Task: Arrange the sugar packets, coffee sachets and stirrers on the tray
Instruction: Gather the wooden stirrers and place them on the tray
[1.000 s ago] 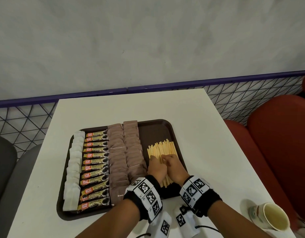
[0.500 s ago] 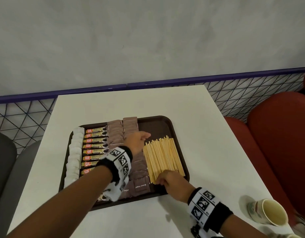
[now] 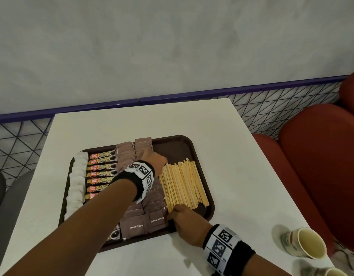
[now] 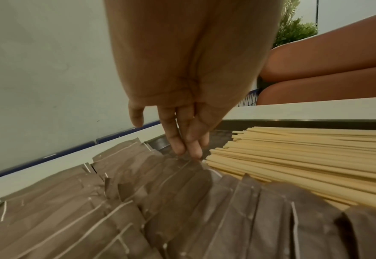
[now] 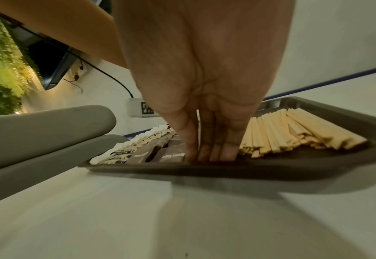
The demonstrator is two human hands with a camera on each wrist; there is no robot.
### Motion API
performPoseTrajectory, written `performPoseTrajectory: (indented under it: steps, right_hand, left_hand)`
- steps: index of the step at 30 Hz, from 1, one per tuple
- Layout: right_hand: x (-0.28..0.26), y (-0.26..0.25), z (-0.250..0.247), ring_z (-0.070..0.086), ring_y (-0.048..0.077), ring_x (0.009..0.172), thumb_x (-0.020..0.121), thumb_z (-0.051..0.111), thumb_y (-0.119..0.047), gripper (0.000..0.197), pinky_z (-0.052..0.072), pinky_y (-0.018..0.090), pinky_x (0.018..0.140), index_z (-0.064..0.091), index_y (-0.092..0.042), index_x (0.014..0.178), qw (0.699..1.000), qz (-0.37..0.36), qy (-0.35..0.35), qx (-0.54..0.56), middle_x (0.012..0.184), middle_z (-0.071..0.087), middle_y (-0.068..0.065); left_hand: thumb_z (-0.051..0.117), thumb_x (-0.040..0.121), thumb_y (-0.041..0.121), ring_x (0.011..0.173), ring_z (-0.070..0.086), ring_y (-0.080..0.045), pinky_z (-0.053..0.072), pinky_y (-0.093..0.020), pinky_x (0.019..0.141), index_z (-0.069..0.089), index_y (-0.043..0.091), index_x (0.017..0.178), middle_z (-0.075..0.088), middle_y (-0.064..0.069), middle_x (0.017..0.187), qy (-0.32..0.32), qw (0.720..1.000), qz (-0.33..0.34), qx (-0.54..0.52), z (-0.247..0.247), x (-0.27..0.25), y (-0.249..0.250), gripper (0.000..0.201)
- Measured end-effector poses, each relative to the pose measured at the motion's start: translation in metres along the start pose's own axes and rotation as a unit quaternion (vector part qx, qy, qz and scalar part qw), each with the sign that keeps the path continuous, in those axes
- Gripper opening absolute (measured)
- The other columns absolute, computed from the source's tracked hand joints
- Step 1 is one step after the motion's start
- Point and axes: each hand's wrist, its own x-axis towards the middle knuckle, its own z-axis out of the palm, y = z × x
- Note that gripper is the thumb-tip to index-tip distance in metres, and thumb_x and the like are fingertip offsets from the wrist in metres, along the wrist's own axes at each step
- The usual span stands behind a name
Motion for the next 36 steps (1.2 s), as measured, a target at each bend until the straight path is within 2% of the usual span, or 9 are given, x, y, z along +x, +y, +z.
performPoseTrajectory:
  steps: [5, 8, 12, 15, 17, 21, 25, 29, 36]
  right_hand:
    - [-0.002, -0.003, 0.005, 0.039, 0.027, 0.117, 0.088, 0.038, 0.003, 0.037, 0.033, 0.032, 0.100, 0.053, -0.001, 0.122, 1.000, -0.022, 0.021, -0.004, 0.122, 0.047, 0.015]
    - [0.000, -0.005, 0.006, 0.038, 0.029, 0.117, 0.089, 0.037, 0.004, 0.036, 0.031, 0.032, 0.102, 0.053, 0.001, 0.121, 0.999, -0.039, 0.029, -0.006, 0.123, 0.047, 0.017]
    - [-0.003, -0.003, 0.007, 0.041, 0.030, 0.115, 0.089, 0.037, 0.004, 0.034, 0.035, 0.035, 0.102, 0.054, 0.002, 0.119, 0.998, -0.056, 0.036, 0.010, 0.123, 0.048, 0.018]
    - [-0.008, 0.001, 0.002, 0.045, 0.025, 0.113, 0.090, 0.038, 0.002, 0.033, 0.038, 0.030, 0.097, 0.056, -0.003, 0.118, 0.998, -0.041, 0.044, 0.034, 0.121, 0.049, 0.013]
    - [-0.012, 0.007, -0.003, 0.047, 0.024, 0.113, 0.091, 0.038, -0.001, 0.033, 0.041, 0.032, 0.093, 0.057, -0.006, 0.117, 0.998, -0.018, 0.045, 0.025, 0.121, 0.051, 0.011]
    - [-0.017, 0.014, -0.008, 0.043, 0.026, 0.116, 0.090, 0.037, -0.001, 0.035, 0.041, 0.035, 0.096, 0.052, -0.004, 0.123, 0.999, 0.001, 0.020, -0.042, 0.126, 0.048, 0.013]
    - [-0.011, 0.014, -0.008, 0.039, 0.027, 0.119, 0.089, 0.037, 0.000, 0.039, 0.035, 0.034, 0.101, 0.049, -0.003, 0.126, 0.998, -0.013, 0.039, -0.049, 0.127, 0.045, 0.014]
    - [-0.012, 0.015, -0.006, 0.040, 0.028, 0.117, 0.089, 0.037, -0.001, 0.037, 0.037, 0.036, 0.100, 0.051, -0.003, 0.123, 0.998, -0.016, 0.046, -0.049, 0.125, 0.047, 0.015]
    - [-0.011, 0.019, -0.007, 0.040, 0.028, 0.117, 0.090, 0.038, -0.001, 0.036, 0.037, 0.036, 0.100, 0.052, -0.002, 0.123, 0.998, -0.026, 0.049, -0.030, 0.126, 0.045, 0.014]
  left_hand:
    - [0.045, 0.092, 0.012, 0.122, 0.047, -0.024, 0.010, -0.055, 0.110, 0.051, 0.021, 0.129, 0.062, 0.002, 0.122, -0.024, 1.000, -0.010, 0.015, 0.003, 0.002, 0.001, 0.039]
    - [0.043, 0.092, 0.011, 0.125, 0.044, -0.024, 0.009, -0.056, 0.112, 0.049, 0.023, 0.132, 0.060, 0.002, 0.126, -0.022, 1.000, -0.005, 0.009, 0.000, 0.001, 0.001, 0.042]
    - [0.042, 0.093, 0.009, 0.131, 0.039, -0.025, 0.005, -0.057, 0.113, 0.045, 0.025, 0.137, 0.055, 0.003, 0.134, -0.028, 1.000, -0.001, 0.008, -0.003, -0.003, -0.002, 0.047]
    - [0.042, 0.092, 0.008, 0.129, 0.042, -0.025, 0.012, -0.050, 0.114, 0.039, 0.024, 0.140, 0.051, 0.000, 0.138, -0.006, 1.000, 0.007, 0.002, -0.005, -0.004, -0.001, 0.051]
    - [0.043, 0.092, 0.003, 0.133, 0.037, -0.026, 0.019, -0.043, 0.114, 0.031, 0.018, 0.145, 0.040, -0.007, 0.145, 0.008, 0.999, 0.017, -0.046, -0.006, -0.002, 0.000, 0.056]
    - [0.037, 0.089, -0.012, 0.137, 0.029, -0.030, 0.029, -0.037, 0.112, 0.021, 0.009, 0.148, 0.028, -0.016, 0.150, -0.031, 0.984, 0.030, -0.172, -0.006, 0.001, 0.009, 0.065]
    - [0.033, 0.091, -0.012, 0.138, 0.030, -0.031, 0.030, -0.033, 0.110, 0.023, 0.009, 0.148, 0.029, -0.018, 0.149, -0.051, 0.975, 0.018, -0.218, -0.008, 0.001, 0.018, 0.062]
    - [0.034, 0.090, -0.012, 0.136, 0.033, -0.031, 0.032, -0.035, 0.110, 0.024, 0.009, 0.147, 0.030, -0.018, 0.147, -0.036, 0.968, 0.006, -0.248, -0.007, 0.006, 0.015, 0.062]
    - [0.035, 0.092, -0.008, 0.136, 0.032, -0.029, 0.028, -0.030, 0.108, 0.032, 0.009, 0.145, 0.032, -0.016, 0.146, -0.039, 0.965, -0.011, -0.258, -0.005, 0.009, 0.015, 0.056]
